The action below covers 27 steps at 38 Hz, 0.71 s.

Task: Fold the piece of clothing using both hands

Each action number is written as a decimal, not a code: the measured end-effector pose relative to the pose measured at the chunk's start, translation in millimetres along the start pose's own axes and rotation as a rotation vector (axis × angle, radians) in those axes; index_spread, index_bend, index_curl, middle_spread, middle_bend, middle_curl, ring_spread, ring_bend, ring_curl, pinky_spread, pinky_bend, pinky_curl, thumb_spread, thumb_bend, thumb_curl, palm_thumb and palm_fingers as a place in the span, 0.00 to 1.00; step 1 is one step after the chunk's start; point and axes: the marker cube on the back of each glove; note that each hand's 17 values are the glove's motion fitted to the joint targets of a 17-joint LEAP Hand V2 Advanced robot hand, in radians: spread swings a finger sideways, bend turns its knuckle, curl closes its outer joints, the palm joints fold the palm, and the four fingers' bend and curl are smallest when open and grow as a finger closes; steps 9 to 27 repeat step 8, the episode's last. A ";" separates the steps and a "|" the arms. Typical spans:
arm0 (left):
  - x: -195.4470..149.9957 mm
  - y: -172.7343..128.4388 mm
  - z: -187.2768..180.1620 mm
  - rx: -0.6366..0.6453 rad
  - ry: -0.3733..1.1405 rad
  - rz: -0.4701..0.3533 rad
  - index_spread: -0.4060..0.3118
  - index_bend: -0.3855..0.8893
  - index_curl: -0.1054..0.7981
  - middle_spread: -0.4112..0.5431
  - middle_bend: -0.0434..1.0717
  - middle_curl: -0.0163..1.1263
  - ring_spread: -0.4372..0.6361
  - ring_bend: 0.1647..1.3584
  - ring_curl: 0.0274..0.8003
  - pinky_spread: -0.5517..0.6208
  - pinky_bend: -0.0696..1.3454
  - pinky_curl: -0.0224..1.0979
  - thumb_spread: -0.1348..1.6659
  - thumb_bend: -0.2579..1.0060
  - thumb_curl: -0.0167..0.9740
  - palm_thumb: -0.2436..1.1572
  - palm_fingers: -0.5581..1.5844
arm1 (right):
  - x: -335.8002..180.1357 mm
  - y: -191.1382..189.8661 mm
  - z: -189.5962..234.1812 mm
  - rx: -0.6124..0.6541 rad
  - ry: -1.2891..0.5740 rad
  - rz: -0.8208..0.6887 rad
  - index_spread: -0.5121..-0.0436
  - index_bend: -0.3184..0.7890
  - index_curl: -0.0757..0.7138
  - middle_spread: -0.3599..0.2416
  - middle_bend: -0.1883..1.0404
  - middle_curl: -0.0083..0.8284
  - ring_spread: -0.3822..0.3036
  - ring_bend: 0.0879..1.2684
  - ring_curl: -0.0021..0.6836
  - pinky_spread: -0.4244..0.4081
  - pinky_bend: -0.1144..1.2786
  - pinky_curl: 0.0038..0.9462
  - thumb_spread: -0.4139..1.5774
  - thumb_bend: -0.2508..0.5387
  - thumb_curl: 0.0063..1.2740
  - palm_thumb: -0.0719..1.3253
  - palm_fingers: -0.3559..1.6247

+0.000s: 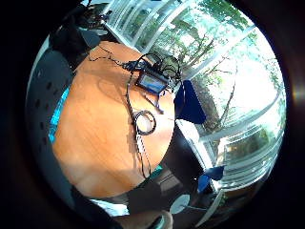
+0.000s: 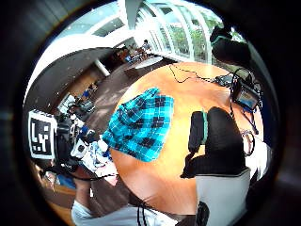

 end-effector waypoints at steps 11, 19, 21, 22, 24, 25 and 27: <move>24.0 17.9 -13.2 -0.066 -0.014 0.059 0.38 0.41 0.50 0.36 0.20 0.35 0.48 0.26 0.38 0.58 0.34 0.36 0.87 0.21 0.25 0.33 0.50 | 0.0 15.4 -3.9 -0.170 0.006 0.012 0.36 0.42 0.48 0.37 0.29 0.48 0.39 0.14 0.49 0.59 0.28 0.36 0.81 0.29 0.40 0.58 0.55; 24.0 17.9 -13.2 -0.066 -0.014 0.059 0.38 0.41 0.50 0.36 0.20 0.35 0.48 0.26 0.38 0.58 0.34 0.36 0.87 0.21 0.25 0.33 0.50 | 0.0 15.4 -3.9 -0.170 0.006 0.012 0.36 0.42 0.48 0.37 0.29 0.48 0.39 0.14 0.49 0.59 0.28 0.36 0.81 0.29 0.40 0.58 0.55; 24.0 17.9 -13.2 -0.066 -0.014 0.059 0.38 0.41 0.50 0.36 0.20 0.35 0.48 0.26 0.38 0.58 0.34 0.36 0.87 0.21 0.25 0.33 0.50 | 0.0 15.4 -3.9 -0.170 0.006 0.012 0.36 0.42 0.48 0.37 0.29 0.48 0.39 0.14 0.49 0.59 0.28 0.36 0.81 0.29 0.40 0.58 0.55; 24.0 17.9 -13.2 -0.066 -0.014 0.059 0.38 0.41 0.50 0.36 0.20 0.35 0.48 0.26 0.38 0.58 0.34 0.36 0.87 0.21 0.25 0.33 0.50 | 0.0 15.4 -3.9 -0.170 0.006 0.012 0.36 0.42 0.48 0.37 0.29 0.48 0.39 0.14 0.49 0.59 0.28 0.36 0.81 0.29 0.40 0.58 0.55; 24.0 17.9 -13.2 -0.066 -0.014 0.059 0.38 0.41 0.50 0.36 0.20 0.35 0.48 0.26 0.38 0.58 0.34 0.36 0.87 0.21 0.25 0.33 0.50 | 0.0 15.4 -3.9 -0.170 0.006 0.012 0.36 0.42 0.48 0.37 0.29 0.48 0.39 0.14 0.49 0.59 0.28 0.36 0.81 0.29 0.40 0.58 0.55; 24.0 17.9 -13.2 -0.066 -0.014 0.059 0.38 0.41 0.50 0.36 0.20 0.35 0.48 0.26 0.38 0.58 0.34 0.36 0.87 0.21 0.25 0.33 0.50 | 0.0 15.4 -3.9 -0.170 0.006 0.012 0.36 0.42 0.48 0.37 0.29 0.48 0.39 0.14 0.49 0.59 0.28 0.36 0.81 0.29 0.40 0.58 0.55; 24.0 17.9 -13.2 -0.066 -0.014 0.059 0.38 0.41 0.50 0.36 0.20 0.35 0.48 0.26 0.38 0.58 0.34 0.36 0.87 0.21 0.25 0.33 0.50 | 0.0 15.4 -3.9 -0.170 0.006 0.012 0.36 0.42 0.48 0.37 0.29 0.48 0.39 0.14 0.49 0.59 0.28 0.36 0.81 0.29 0.40 0.58 0.55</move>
